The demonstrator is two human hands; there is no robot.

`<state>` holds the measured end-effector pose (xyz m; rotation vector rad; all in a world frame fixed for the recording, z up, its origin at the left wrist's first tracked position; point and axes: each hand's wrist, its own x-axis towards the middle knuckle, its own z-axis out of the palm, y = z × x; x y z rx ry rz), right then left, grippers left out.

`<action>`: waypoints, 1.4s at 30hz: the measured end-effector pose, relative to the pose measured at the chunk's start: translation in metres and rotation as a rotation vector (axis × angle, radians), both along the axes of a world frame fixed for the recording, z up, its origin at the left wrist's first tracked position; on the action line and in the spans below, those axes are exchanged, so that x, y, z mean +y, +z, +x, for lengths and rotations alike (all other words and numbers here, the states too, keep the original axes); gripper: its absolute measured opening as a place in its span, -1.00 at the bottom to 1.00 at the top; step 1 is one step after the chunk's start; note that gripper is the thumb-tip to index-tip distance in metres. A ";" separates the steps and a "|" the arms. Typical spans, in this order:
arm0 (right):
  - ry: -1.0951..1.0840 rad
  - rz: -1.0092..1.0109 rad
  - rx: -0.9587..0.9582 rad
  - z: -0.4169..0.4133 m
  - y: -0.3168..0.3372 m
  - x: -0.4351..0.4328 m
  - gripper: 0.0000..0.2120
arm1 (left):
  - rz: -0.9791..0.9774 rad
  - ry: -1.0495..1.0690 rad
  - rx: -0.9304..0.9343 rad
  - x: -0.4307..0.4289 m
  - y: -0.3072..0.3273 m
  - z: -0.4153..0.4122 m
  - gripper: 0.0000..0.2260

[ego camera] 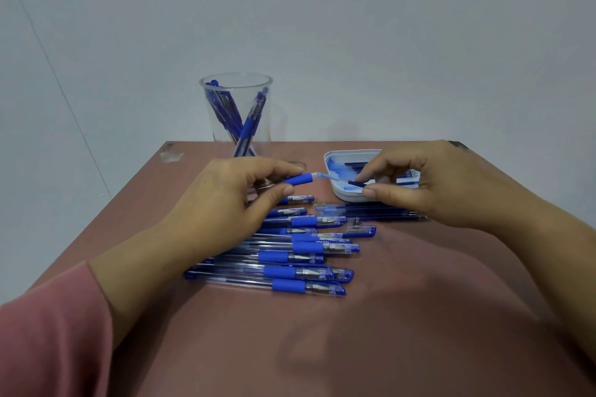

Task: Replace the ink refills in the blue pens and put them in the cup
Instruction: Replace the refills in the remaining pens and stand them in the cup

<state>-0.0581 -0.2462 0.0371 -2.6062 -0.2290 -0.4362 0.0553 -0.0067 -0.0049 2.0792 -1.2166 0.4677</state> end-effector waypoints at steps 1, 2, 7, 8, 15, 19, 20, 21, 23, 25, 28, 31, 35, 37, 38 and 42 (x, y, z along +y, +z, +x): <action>0.000 -0.007 0.001 0.000 0.000 0.000 -0.90 | 0.003 -0.005 -0.004 0.000 0.001 0.000 -0.74; 0.003 -0.011 -0.002 0.000 0.001 -0.001 -0.90 | 0.009 -0.010 -0.010 0.001 0.002 0.000 -0.74; 0.047 -0.047 -0.059 0.001 -0.002 0.006 -0.89 | 0.080 -0.063 -0.034 0.000 0.005 -0.007 -0.76; 0.062 -0.067 -0.077 0.003 -0.006 0.008 -0.89 | 0.087 -0.066 -0.030 -0.001 0.005 -0.007 -0.76; 0.045 -0.036 -0.109 0.001 -0.004 0.002 -0.86 | 0.063 -0.031 -0.013 -0.001 0.004 -0.006 -0.74; 0.050 -0.061 -0.148 0.006 -0.011 0.006 -0.90 | 0.071 -0.037 0.001 -0.002 0.003 -0.008 -0.75; 0.055 -0.079 -0.155 0.007 -0.013 0.007 -0.89 | 0.074 -0.036 0.001 -0.002 0.003 -0.008 -0.76; 0.061 -0.089 -0.156 0.008 -0.015 0.008 -0.86 | 0.077 -0.036 0.000 -0.002 0.003 -0.008 -0.76; 0.079 -0.035 -0.137 0.006 -0.015 0.007 -0.79 | 0.079 -0.035 -0.004 -0.002 0.004 -0.008 -0.75; 0.076 0.019 -0.111 0.004 -0.012 0.003 -0.78 | 0.078 -0.031 -0.015 -0.002 0.004 -0.008 -0.75; 0.039 -0.013 -0.100 0.004 -0.009 -0.002 -0.88 | 0.079 -0.028 -0.016 -0.001 0.005 -0.008 -0.74; 0.064 -0.009 -0.102 0.008 -0.013 0.002 -0.88 | 0.086 -0.033 -0.011 -0.002 0.004 -0.007 -0.74; 0.110 0.002 -0.081 0.008 -0.017 0.006 -0.74 | 0.093 -0.034 -0.016 -0.001 0.004 -0.006 -0.74; 0.091 0.027 -0.091 0.007 -0.015 0.001 -0.76 | 0.089 -0.026 -0.027 -0.001 0.005 -0.006 -0.73; 0.079 0.039 -0.092 0.006 -0.014 0.000 -0.80 | 0.086 -0.023 -0.030 -0.001 0.005 -0.005 -0.73; 0.080 0.022 -0.111 0.011 -0.017 0.001 -0.87 | 0.078 -0.035 -0.023 -0.002 0.004 -0.007 -0.74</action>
